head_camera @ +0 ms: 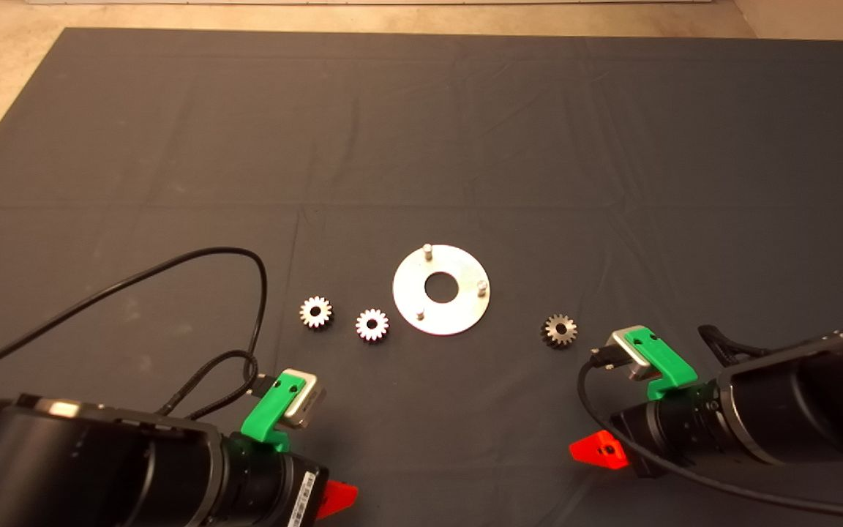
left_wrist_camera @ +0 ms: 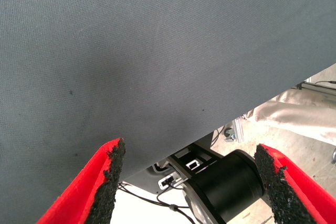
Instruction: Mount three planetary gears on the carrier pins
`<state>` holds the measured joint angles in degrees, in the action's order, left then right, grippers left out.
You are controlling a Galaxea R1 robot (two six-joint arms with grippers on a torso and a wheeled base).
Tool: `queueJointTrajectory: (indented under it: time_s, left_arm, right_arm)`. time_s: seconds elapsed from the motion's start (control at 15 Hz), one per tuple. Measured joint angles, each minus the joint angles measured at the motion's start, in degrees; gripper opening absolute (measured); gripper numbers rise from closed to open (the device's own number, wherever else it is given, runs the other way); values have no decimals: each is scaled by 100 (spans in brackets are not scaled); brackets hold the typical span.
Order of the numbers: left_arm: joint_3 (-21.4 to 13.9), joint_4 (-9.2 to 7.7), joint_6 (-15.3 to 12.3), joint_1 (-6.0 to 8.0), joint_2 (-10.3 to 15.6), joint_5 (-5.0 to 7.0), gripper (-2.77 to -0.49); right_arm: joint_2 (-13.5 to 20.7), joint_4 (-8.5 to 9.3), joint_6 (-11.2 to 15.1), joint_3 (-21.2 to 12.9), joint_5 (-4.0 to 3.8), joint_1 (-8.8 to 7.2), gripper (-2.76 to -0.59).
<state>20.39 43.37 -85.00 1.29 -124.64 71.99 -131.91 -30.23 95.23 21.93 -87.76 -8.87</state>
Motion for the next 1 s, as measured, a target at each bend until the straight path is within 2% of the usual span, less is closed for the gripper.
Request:
queueJointTrajectory:
  time_s: [0.13, 0.4, 0.6, 0.73, 1.0]
  left_arm:
    - [0, 0, 0, 0, 0, -1, -151]
    - [0, 0, 0, 0, 0, -2, -151]
    - [0, 0, 0, 0, 0, -7, -151]
    - [0, 0, 0, 0, -15, -1, -151]
    - [0, 0, 0, 0, -94, -11, -151]
  right_arm:
    - [0, -9, 0, 0, 0, 17, -60]
    - [2, -212, -6, 4, 2, 50, -60]
    - [0, -271, -100, 79, 0, 80, -60]
    - [0, -301, -272, 226, 2, 80, -60]
    - [0, -345, -653, 755, -5, 78, -60]
